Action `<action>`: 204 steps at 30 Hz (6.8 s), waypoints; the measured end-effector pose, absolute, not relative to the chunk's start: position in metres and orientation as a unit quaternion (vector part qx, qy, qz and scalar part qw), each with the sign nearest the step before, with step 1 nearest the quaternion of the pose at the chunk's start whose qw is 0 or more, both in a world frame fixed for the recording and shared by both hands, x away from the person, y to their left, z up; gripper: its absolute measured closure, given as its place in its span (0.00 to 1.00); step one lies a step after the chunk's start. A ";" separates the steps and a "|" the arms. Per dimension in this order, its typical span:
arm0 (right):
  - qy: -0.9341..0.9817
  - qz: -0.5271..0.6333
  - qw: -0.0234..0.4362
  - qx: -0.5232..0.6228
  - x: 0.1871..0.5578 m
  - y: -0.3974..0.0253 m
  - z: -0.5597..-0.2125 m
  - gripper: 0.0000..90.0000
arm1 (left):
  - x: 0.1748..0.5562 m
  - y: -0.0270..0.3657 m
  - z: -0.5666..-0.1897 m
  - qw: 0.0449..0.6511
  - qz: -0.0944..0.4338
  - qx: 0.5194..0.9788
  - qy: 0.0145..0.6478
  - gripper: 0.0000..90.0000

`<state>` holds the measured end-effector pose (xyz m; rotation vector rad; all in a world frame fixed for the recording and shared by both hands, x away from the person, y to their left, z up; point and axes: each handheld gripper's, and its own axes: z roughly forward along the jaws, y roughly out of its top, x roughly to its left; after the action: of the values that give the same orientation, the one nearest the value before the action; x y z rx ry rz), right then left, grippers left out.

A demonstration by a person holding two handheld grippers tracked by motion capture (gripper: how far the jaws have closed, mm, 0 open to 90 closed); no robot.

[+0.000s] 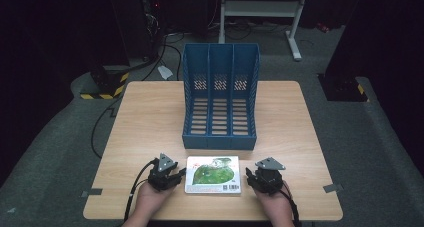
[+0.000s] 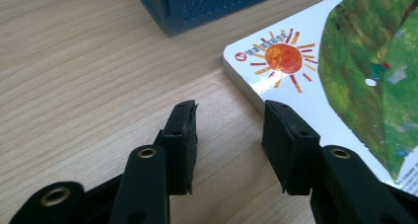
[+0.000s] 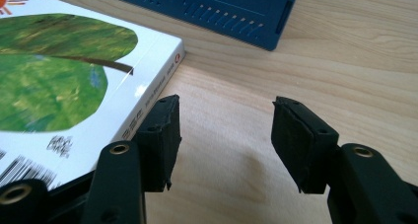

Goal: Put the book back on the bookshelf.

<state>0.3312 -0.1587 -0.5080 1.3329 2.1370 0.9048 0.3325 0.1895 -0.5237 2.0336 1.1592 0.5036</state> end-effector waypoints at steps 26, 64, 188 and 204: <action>0.816 0.378 0.162 0.406 0.290 -0.140 -0.511 0.35 | 0.316 0.161 -0.520 0.413 0.150 0.777 0.451 0.40; 0.842 0.349 0.141 0.386 0.294 -0.113 -0.523 0.15 | 0.317 0.158 -0.510 0.438 0.157 0.754 0.463 0.41; 0.764 0.455 0.015 0.458 0.341 -0.140 -0.522 0.16 | 0.298 0.161 -0.496 0.521 0.207 0.795 0.232 0.70; 0.759 0.465 0.047 0.453 0.335 -0.143 -0.514 0.30 | 0.299 0.163 -0.498 0.519 0.182 0.795 0.256 0.73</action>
<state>0.3349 -0.1433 -0.5144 1.3825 2.3165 1.4193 0.2994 0.1628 -0.4984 1.9064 0.6131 0.4361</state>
